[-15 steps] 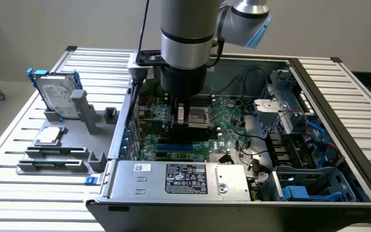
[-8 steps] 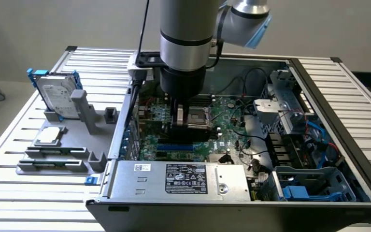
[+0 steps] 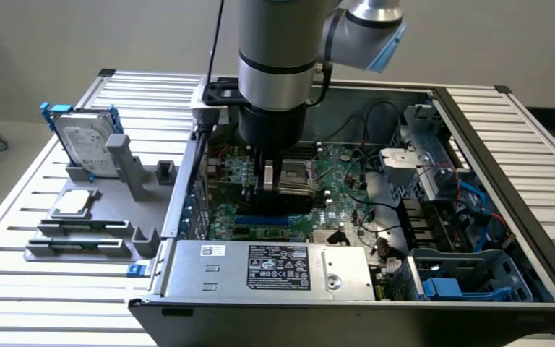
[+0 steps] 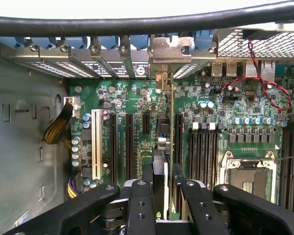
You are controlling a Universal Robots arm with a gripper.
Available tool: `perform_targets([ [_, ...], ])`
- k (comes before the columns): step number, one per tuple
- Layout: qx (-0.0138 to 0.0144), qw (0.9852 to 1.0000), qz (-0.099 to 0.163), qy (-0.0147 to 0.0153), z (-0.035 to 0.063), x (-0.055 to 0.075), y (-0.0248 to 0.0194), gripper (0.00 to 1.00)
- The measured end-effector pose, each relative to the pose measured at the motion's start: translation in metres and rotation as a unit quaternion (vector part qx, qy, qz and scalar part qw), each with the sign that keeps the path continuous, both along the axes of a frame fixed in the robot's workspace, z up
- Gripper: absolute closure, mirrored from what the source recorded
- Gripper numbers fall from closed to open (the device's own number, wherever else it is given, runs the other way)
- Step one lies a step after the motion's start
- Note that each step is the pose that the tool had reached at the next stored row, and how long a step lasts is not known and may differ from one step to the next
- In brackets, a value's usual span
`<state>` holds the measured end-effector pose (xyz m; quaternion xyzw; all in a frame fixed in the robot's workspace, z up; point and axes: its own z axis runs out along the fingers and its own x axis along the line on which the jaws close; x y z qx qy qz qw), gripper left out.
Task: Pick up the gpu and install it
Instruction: 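Insert the gpu into the slot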
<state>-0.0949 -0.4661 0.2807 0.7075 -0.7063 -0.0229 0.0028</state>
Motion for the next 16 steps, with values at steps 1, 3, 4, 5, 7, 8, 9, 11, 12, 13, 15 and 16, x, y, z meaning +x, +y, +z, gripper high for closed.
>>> perform_targets([
  [1,0.0,1.0,0.0,0.0,-0.0009,0.0,0.0,0.74],
  [3,0.0,1.0,0.0,0.0,-0.0029,0.0,0.0,0.74],
  [4,0.0,1.0,0.0,0.0,-0.0038,0.0,0.0,0.74],
  [5,0.0,1.0,0.0,0.0,-0.0049,0.0,0.0,0.74],
  [7,0.0,1.0,0.0,0.0,-0.0068,0.0,0.0,0.74],
  [8,0.0,1.0,0.0,0.0,-0.0078,0.0,0.0,0.74],
  [9,0.0,1.0,0.0,0.0,-0.0088,0.0,0.0,0.74],
  [11,0.0,1.0,0.0,0.0,-0.0109,0.0,0.0,0.74],
  [12,0.0,1.0,0.001,0.0,-0.0118,0.0,0.0,0.74],
  [13,0.0,1.0,0.001,0.0,-0.0126,-0.001,0.0,0.74],
  [15,0.0,1.0,0.002,0.0,-0.0136,-0.001,0.0,0.74],
  [16,0.0,1.0,0.003,0.0,-0.0138,-0.001,0.0,0.74],
])
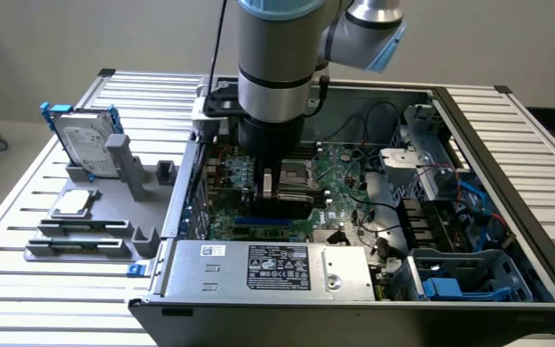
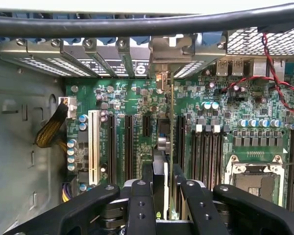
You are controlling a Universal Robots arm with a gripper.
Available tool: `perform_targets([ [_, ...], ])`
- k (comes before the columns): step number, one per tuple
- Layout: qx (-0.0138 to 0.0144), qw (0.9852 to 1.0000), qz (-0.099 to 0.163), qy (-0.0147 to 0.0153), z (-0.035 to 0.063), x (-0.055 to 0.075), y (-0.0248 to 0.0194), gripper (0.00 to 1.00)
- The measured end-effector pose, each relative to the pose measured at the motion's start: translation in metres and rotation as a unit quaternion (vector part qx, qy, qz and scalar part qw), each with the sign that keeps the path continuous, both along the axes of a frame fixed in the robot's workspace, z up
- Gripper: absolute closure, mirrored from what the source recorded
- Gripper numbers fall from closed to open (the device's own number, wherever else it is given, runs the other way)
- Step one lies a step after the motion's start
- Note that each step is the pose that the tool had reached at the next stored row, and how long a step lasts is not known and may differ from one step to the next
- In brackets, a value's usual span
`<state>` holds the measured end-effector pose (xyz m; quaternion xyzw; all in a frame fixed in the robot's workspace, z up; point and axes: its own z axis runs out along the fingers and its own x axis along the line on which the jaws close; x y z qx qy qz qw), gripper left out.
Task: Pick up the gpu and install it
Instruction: 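Insert the gpu into the slot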
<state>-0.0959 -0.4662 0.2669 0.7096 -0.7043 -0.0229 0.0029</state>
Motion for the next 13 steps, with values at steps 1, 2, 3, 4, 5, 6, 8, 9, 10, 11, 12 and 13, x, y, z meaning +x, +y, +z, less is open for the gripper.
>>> perform_targets([
  [1,-0.0001,1.0,0.001,0.0,-0.0002,-0.0001,0.0,0.74],
  [2,0.0,1.0,0.001,0.0,-0.0003,-0.0003,0.0,0.74],
  [3,0.0,1.0,0.002,0.0,-0.0004,-0.0005,0.0,0.74],
  [4,0.0,1.0,0.004,0.0,-0.0005,-0.0007,0.0,0.74],
  [5,0.0,1.0,0.005,0.0,-0.0006,-0.0008,0.0,0.74],
  [6,0.0,1.0,0.007,0.0,-0.0006,-0.0009,0.0,0.74],
  [8,0.0001,1.0,0.009,0.0,-0.0009,-0.0009,0.0,0.74],
  [9,0.0001,1.0,0.01,-0.0001,-0.0012,-0.0009,0.0,0.74],
  [10,0.0002,1.0,0.01,-0.0001,-0.0016,-0.0009,0.0001,0.74],
  [11,0.0003,1.0,0.01,-0.0001,-0.002,-0.0009,0.0001,0.74],
  [12,0.0005,1.0,0.01,0.0,-0.0025,-0.001,0.0,0.74],
  [13,0.0008,1.0,0.01,0.0,-0.0031,-0.001,0.0001,0.74],
])
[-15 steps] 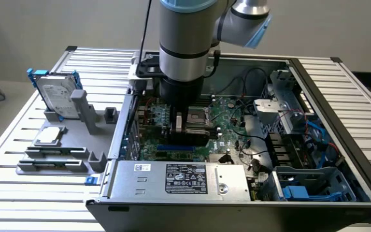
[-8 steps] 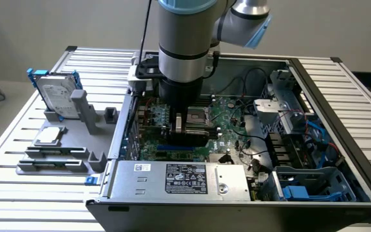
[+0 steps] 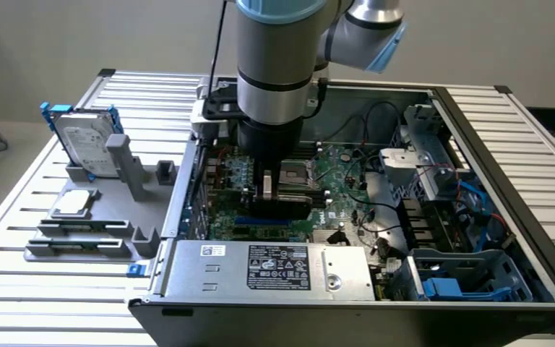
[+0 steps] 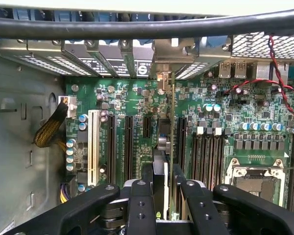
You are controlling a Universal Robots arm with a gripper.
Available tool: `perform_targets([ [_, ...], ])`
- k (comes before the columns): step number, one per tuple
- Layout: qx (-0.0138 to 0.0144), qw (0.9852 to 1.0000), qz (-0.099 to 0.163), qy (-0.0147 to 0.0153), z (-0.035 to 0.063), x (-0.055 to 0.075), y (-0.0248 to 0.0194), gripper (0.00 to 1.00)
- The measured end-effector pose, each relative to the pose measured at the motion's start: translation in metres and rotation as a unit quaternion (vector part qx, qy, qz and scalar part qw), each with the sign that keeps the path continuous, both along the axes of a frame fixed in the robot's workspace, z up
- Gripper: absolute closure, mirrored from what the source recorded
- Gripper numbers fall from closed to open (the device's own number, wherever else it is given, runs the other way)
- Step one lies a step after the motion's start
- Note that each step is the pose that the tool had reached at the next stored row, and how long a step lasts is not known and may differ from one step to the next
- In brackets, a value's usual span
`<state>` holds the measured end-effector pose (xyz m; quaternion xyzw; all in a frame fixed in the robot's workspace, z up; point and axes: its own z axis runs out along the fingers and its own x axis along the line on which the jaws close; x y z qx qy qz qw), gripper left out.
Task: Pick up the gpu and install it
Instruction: 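Insert the gpu into the slot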
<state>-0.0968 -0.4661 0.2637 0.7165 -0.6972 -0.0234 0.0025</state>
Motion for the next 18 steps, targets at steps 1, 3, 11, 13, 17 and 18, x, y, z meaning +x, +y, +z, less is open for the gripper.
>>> perform_targets([
  [1,0.0004,1.0,0.0,0.0,-0.0006,0.0,0.0,0.74],
  [3,0.0011,1.0,0.0,0.0,-0.0018,0.0,-0.0001,0.74],
  [11,0.0016,1.0,0.0,0.0,-0.0032,-0.0001,0.0,0.74],
  [13,0.0016,1.0,0.0,0.0,-0.0032,-0.0002,0.0,0.74],
  [17,0.0017,1.0,0.0,0.0001,-0.0028,-0.0003,0.0,0.74],
  [18,0.0016,1.0,0.0,0.0002,-0.0026,-0.0003,0.0,0.74],
])
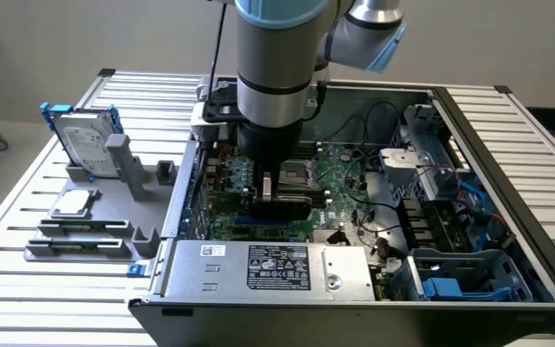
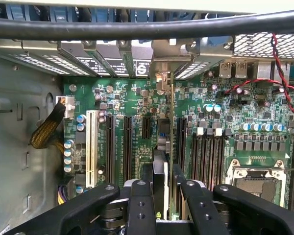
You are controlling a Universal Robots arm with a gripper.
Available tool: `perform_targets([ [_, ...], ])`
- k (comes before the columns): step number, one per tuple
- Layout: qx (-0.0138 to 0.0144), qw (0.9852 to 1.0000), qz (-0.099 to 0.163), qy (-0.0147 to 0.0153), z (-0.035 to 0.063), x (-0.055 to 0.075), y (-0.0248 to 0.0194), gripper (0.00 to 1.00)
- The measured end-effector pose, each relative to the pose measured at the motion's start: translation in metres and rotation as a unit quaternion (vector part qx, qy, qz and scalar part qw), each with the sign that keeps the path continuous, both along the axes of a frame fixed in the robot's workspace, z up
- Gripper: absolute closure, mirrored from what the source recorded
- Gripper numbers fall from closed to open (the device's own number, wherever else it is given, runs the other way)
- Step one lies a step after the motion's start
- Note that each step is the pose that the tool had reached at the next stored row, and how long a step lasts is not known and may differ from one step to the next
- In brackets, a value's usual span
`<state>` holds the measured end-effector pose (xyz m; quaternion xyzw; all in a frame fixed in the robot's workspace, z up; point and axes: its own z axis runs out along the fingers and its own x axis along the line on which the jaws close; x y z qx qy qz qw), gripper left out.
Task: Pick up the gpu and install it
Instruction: 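Insert the gpu into the slot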
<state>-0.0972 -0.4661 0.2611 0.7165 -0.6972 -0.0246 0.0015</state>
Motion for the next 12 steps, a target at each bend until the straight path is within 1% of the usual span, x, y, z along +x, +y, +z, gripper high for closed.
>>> perform_targets([
  [6,0.0,1.0,0.0,0.0007,0.0003,-0.0003,-0.0001,0.74],
  [12,0.0,1.0,0.0,0.0023,0.0004,-0.0006,-0.0006,0.74],
])
